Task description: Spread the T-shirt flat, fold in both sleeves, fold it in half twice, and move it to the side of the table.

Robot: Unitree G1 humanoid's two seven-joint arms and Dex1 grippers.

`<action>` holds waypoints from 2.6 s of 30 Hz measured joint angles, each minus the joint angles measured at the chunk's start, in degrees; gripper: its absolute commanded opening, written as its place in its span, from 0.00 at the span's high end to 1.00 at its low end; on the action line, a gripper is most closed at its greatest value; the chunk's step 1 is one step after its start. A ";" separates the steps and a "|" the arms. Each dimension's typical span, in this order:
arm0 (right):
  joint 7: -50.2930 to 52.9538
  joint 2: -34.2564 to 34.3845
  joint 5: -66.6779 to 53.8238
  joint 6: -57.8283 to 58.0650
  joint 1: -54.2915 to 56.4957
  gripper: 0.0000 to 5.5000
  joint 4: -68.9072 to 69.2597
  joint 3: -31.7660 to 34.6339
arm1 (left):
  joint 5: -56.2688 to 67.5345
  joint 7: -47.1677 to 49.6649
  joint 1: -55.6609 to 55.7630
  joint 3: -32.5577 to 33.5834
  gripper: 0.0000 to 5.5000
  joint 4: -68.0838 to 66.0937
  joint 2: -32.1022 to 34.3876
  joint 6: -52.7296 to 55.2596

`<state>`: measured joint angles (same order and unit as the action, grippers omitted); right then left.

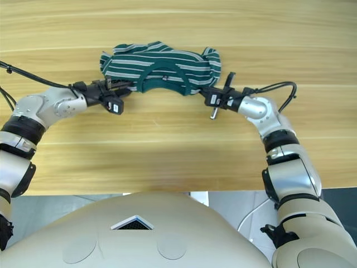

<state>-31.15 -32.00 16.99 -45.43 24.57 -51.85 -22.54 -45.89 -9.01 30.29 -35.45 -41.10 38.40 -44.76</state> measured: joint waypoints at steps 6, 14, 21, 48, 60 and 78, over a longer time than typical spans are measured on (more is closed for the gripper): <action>0.00 0.01 0.00 -0.01 -0.01 1.00 -0.03 0.00 | -0.06 1.27 1.94 -0.20 1.00 -2.51 -0.38 0.04; -1.24 -0.11 -1.83 -0.49 -1.24 1.00 1.48 1.26 | -0.50 4.66 3.60 -0.48 1.00 -6.05 -0.87 -0.90; -8.18 -3.93 -15.87 -1.05 -2.98 1.00 15.24 9.41 | 5.04 6.12 3.52 6.08 1.00 1.31 2.50 -5.93; -49.65 -16.34 -42.35 18.41 6.89 1.00 34.89 16.88 | 84.97 -63.72 7.72 5.59 1.00 26.85 22.59 6.88; 16.99 -8.39 -11.51 21.09 41.00 1.00 9.41 15.05 | 61.57 -8.99 42.94 15.34 1.00 -8.94 6.05 5.10; -15.04 -18.24 -18.36 5.69 -28.49 1.00 40.76 11.91 | 55.95 -34.33 -28.74 9.11 1.00 15.66 5.79 -10.77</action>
<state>-46.19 -50.24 -1.37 -39.74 -3.91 -11.09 -10.63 10.06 -43.34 1.55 -26.34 -25.44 44.20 -55.54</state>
